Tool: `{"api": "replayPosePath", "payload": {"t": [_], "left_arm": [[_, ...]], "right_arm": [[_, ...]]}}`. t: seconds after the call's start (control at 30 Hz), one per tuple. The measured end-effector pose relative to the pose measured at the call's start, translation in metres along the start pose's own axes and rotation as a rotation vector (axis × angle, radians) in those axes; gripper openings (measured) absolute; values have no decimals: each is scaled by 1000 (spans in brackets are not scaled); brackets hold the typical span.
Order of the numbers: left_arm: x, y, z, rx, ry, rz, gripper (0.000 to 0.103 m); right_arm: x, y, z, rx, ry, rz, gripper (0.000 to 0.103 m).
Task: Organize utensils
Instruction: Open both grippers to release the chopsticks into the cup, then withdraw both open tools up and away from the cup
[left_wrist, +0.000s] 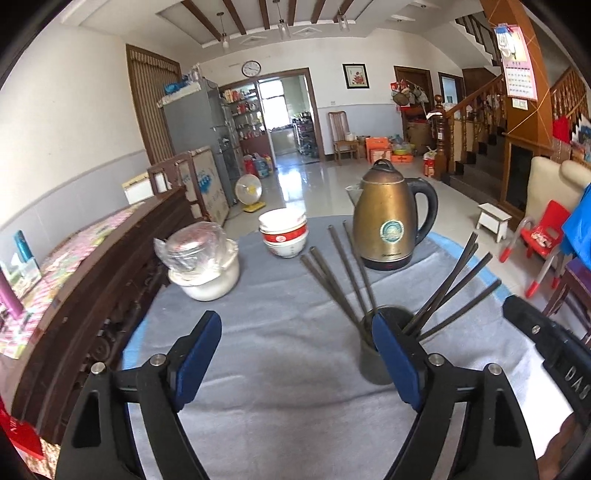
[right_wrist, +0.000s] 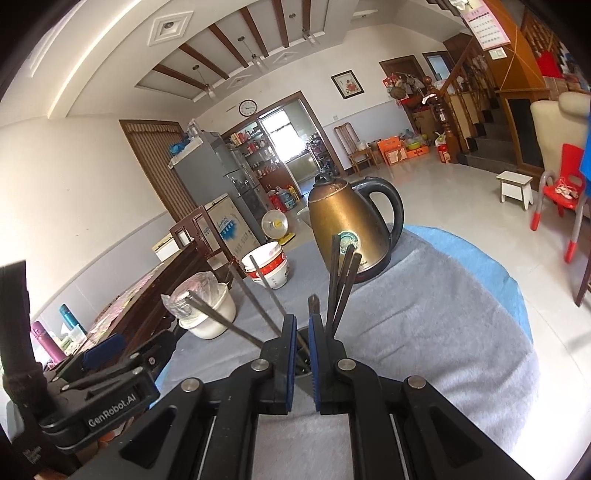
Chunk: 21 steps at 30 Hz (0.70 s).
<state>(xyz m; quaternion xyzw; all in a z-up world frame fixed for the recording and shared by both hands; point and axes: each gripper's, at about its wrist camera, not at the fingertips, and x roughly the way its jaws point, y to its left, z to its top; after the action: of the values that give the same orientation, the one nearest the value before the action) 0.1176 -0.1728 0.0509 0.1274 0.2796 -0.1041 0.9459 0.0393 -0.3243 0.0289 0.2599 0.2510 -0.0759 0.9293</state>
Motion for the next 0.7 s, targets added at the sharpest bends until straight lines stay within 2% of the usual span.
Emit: {"api": "replayPosePath", "payload": {"t": [0.2,0.3,0.37,0.4,0.47,0.7], "left_arm": [[-22,11,-18,19,-1,30,91],[-33,21,-28,13,-1,34,91],[-40,28,-36,8,-2,50,91],[-41,30,-38,5,-2,55,91],[-47,37,-44,-5,0,62,91],[-63,54,-62,-24,3,91,92]], "right_arm": [[-22,1,-18,7,8,-21,11],[-32,1,-25,7,12,-26,21],[-41,1,-31,11,6,-29,49],[-45,1,-34,15,-4,-34,58],[-57,1,-40,12,-43,-44,61],[-79,14,-50,-47,-52,-93,61]]}}
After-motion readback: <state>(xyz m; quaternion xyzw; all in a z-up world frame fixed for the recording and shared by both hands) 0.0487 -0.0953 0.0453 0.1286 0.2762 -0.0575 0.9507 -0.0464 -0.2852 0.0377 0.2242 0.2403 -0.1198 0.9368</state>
